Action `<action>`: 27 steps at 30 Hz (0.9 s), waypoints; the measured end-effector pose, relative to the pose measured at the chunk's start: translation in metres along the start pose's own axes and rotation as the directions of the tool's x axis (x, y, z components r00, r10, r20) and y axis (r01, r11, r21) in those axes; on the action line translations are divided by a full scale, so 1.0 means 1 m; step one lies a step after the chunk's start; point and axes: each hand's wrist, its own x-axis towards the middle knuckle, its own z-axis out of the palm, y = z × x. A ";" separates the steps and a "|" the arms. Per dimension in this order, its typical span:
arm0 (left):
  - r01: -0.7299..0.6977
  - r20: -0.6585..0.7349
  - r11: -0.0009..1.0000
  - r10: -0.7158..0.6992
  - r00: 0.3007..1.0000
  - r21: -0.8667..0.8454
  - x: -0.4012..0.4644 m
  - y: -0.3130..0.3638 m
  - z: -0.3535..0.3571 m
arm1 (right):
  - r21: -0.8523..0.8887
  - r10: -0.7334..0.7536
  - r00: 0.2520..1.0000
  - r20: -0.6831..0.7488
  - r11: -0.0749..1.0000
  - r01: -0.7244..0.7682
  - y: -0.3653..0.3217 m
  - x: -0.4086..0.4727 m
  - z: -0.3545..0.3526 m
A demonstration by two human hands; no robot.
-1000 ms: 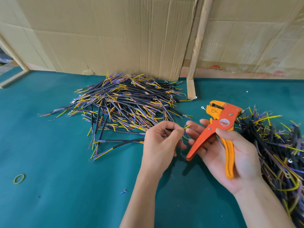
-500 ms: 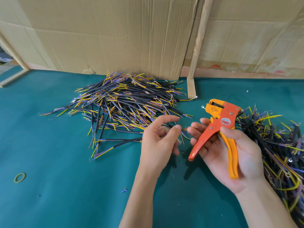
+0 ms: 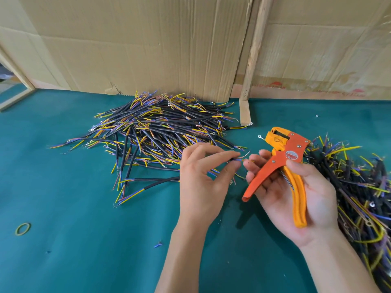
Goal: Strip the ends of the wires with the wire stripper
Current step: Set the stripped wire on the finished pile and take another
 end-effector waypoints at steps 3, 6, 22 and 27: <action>0.102 0.017 0.985 -0.101 0.995 -0.139 0.001 0.004 -0.001 | -0.003 -0.019 1.000 -0.003 1.000 0.019 0.000 -0.001 0.007; 0.166 0.044 0.970 -0.161 0.986 -0.177 0.000 0.008 -0.001 | -0.039 -0.019 1.000 -0.022 0.999 0.018 0.002 0.001 0.008; 0.143 -0.005 0.989 -0.144 0.990 -0.034 -0.003 0.007 0.008 | -0.214 0.032 0.999 0.014 0.976 -0.029 0.011 0.001 0.012; -0.151 -0.129 0.977 0.170 0.977 0.149 -0.002 0.014 0.009 | -0.156 0.064 0.994 0.088 0.986 -0.050 0.009 -0.001 0.014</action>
